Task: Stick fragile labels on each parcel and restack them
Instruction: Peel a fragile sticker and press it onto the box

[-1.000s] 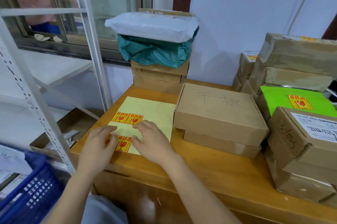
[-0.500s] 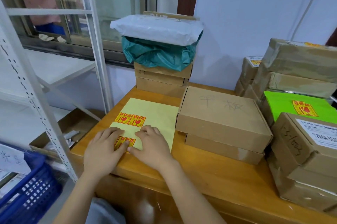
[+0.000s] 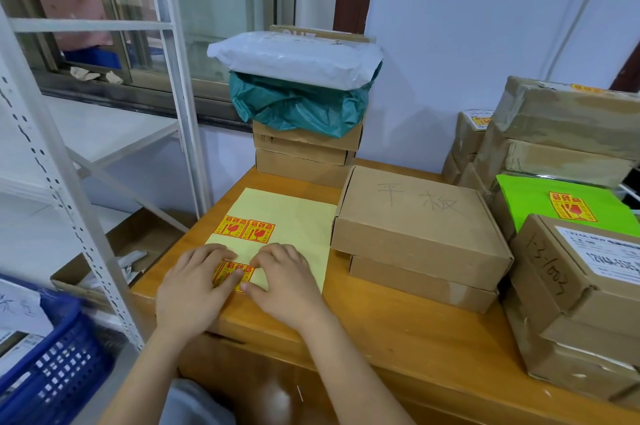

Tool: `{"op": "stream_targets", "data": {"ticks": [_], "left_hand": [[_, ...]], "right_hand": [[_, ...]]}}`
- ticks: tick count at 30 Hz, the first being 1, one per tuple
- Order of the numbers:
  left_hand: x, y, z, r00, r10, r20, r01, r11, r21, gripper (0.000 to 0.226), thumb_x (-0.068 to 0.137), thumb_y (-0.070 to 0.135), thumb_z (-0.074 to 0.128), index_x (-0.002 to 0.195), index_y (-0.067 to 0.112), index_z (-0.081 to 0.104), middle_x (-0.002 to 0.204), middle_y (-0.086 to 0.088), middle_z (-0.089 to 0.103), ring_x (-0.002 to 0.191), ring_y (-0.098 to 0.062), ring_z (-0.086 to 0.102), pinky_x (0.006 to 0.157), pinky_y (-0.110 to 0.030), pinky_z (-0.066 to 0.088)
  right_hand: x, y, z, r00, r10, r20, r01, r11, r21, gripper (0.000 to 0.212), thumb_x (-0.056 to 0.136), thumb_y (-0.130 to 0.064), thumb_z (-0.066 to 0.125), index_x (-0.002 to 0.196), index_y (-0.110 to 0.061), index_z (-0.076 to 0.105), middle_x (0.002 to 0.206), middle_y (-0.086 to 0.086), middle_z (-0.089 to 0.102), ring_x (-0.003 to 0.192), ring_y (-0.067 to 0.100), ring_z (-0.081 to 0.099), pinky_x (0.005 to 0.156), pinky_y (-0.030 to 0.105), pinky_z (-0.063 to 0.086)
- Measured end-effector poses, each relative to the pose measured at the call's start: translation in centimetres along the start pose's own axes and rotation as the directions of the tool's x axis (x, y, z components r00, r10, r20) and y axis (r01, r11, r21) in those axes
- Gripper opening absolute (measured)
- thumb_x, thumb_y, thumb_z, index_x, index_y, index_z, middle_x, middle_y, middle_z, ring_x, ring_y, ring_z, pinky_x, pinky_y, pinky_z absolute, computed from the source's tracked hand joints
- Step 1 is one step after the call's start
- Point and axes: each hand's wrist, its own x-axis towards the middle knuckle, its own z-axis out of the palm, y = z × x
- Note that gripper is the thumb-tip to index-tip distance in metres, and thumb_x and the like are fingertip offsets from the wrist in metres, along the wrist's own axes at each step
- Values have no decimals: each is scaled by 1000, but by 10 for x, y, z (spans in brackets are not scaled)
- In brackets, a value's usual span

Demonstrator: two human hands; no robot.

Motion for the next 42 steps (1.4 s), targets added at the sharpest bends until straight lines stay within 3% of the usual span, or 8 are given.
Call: {"op": "stream_targets", "data": {"ticks": [6,11,14,20,23,27,33,42], "left_hand": [[-1,2,-2,1000,-7,5,7,1000,-23,44,83,57,39,107,29,63,120,8,58,117,-17,48,87,-36,41],[24,9,-10,988,-85,129,89,996,-31,23,93,43,50,104,28,63,119,5,58,113,-17,45,93,-38,42],[59,18,-10,990,-90,107,95,995,-39,29,95,36,49,113,20,64,119,-3,61,110,-23,50,88,-40,46],[101,22,15,988,-81,134,83,996,-11,47,95,33,48,139,18,46,140,-8,46,132,-29,35,104,-44,34],[103,15,27,992,-54,110,45,996,82,40,95,36,46,131,20,55,133,-4,50,128,-25,37,104,-43,32],[103,14,28,999,-14,48,15,1000,-20,22,92,29,53,107,18,65,116,-4,58,117,-25,44,97,-45,37],[101,11,25,999,30,20,-26,980,-196,4,86,13,58,87,14,62,94,-1,58,98,-23,49,84,-39,42],[96,17,19,998,-63,29,69,859,-508,9,88,3,56,80,7,57,93,-3,63,92,-16,56,75,-24,40]], "right_hand": [[-1,1,0,1000,-3,-3,3,1000,30,39,93,-43,52,124,-19,55,131,-3,48,126,17,35,109,35,26],[0,2,0,1000,-12,-6,13,999,48,37,92,-42,54,122,-20,56,129,-3,48,125,18,35,109,37,26],[0,3,-1,1000,-18,8,18,998,68,35,92,-42,55,120,-21,56,129,-3,47,126,18,33,109,36,24],[1,4,0,1000,-2,9,2,999,52,43,91,-45,54,124,-18,51,129,-3,46,126,17,34,111,35,24],[2,5,1,1000,-2,12,2,999,36,44,92,-45,53,126,-17,49,130,-3,46,126,17,33,111,35,24],[3,5,0,1000,8,6,-9,998,64,43,93,-41,51,129,-17,49,132,-3,47,127,16,34,111,34,25],[19,8,-18,981,190,-37,-164,917,363,30,96,-23,50,123,-13,57,125,3,57,110,19,56,95,33,45],[54,27,-9,938,336,-84,-307,919,248,44,95,-32,51,137,-17,46,135,2,48,124,21,46,94,37,47]]}}
